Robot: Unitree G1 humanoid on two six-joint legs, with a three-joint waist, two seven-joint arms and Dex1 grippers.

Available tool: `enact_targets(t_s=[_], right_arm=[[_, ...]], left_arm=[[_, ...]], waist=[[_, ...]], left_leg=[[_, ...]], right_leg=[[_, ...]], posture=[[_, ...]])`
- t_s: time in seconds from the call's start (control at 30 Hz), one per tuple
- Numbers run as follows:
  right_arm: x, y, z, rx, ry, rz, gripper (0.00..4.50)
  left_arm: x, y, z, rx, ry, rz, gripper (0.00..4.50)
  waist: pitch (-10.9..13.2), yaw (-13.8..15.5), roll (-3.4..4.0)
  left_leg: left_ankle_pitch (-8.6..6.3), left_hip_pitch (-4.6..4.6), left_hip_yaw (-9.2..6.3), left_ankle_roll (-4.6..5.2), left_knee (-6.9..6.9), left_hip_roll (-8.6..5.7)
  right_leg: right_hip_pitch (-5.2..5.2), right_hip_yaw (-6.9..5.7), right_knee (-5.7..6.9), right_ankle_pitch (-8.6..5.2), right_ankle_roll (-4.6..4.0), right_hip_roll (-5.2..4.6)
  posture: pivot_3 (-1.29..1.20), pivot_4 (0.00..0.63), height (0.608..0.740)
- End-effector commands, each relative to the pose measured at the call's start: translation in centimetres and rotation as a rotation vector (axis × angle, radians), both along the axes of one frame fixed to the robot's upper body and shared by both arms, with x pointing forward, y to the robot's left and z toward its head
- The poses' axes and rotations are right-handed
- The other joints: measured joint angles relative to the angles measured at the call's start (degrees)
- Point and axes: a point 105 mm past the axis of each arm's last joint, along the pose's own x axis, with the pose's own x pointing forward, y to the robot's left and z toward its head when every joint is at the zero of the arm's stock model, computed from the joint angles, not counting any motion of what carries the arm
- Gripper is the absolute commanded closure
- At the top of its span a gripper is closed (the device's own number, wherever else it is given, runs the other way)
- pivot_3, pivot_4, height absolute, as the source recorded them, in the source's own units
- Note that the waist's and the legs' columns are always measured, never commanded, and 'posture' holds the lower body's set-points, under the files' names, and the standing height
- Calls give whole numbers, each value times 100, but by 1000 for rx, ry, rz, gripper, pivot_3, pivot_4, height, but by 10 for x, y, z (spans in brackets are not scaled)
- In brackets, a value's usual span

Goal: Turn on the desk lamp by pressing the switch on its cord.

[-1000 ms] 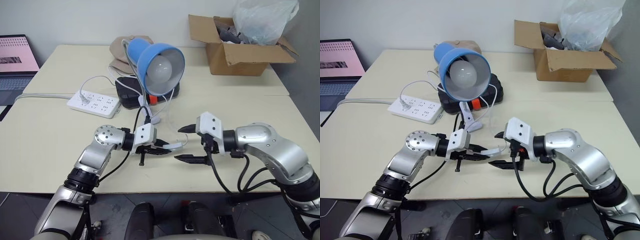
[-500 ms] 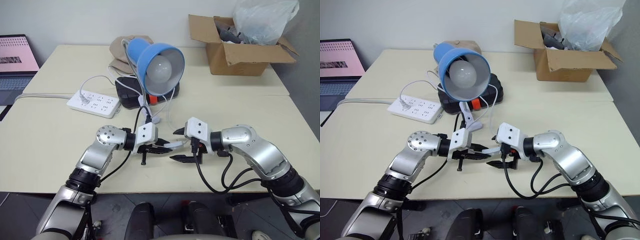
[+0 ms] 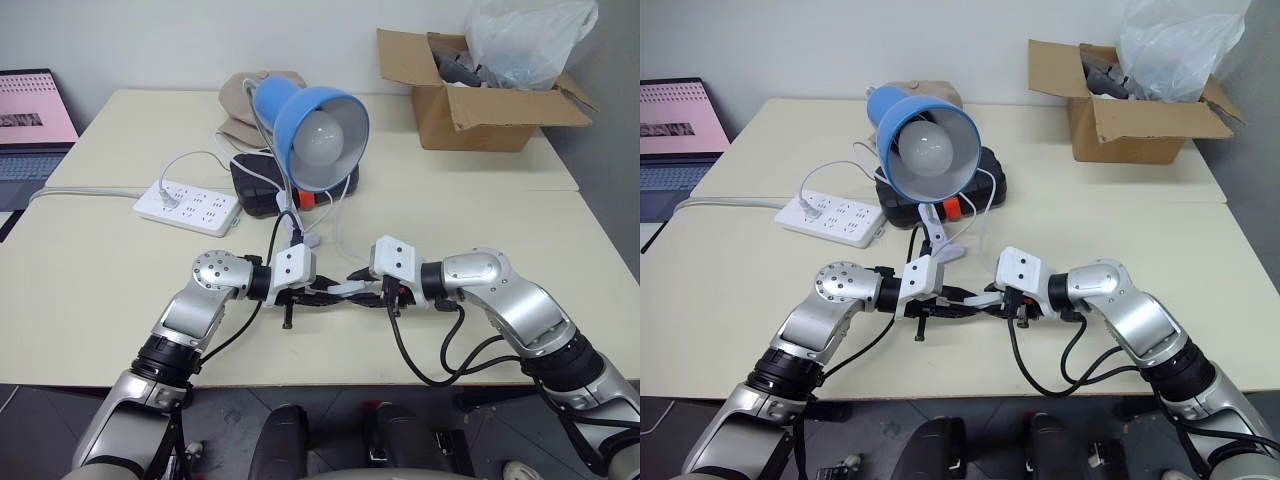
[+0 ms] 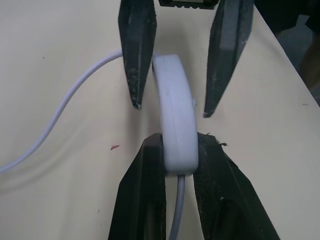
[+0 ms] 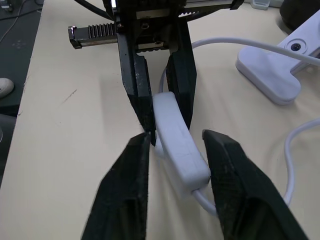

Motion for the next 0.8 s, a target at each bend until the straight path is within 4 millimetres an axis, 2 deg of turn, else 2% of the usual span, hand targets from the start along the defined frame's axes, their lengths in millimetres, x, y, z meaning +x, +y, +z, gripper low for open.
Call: enact_targets(t_s=[0.03, 0.47, 0.53, 0.57, 0.6, 0.67, 0.8], right_arm=[[-1, 4, 10, 17, -45, 38, 3644], [-4, 5, 12, 14, -46, 101, 3796], [-3, 5, 13, 20, -46, 98, 3090], [-2, 5, 13, 22, -45, 99, 2976], [-1, 5, 14, 25, -48, 92, 2609], [-2, 4, 13, 12, -40, 92, 2385], [-5, 0, 8, -25, -19, 100, 2371]], left_arm=[[1, -7, 17, -20, -64, -25, 4093], [1, -8, 18, -19, -74, -38, 4093], [0, -8, 18, -15, -76, -41, 4093], [0, -8, 18, -13, -77, -42, 4093], [0, -8, 17, -10, -79, -42, 4093], [0, -7, 17, -6, -82, -41, 4093], [0, -7, 17, -2, -86, -40, 4093]], waist=[[0, 0, 0], [0, 0, 0], [0, 0, 0], [0, 0, 0], [0, 0, 0], [0, -1, 0], [0, 0, 0]], left_leg=[[0, 0, 0, 0, 0, 0], [0, 0, 0, 0, 0, 0], [0, 0, 0, 0, 0, 0], [0, 0, 0, 0, 1, 0], [0, 0, 0, 0, 1, 0], [0, 0, 0, 0, 1, 0], [0, 0, 1, 0, 1, -1]], right_leg=[[0, 0, 0, 0, 0, 0], [0, 0, 0, 0, 0, 0], [0, 0, 0, 0, 0, 0], [0, 0, 0, 0, 0, 0], [0, 0, 1, 0, 0, 0], [0, 0, 1, 0, 0, 0], [0, 0, 1, 0, 0, 0]], posture=[[0, 150, 740], [0, 150, 740], [0, 150, 740], [0, 150, 740], [0, 150, 740], [0, 150, 740], [0, 150, 740]])
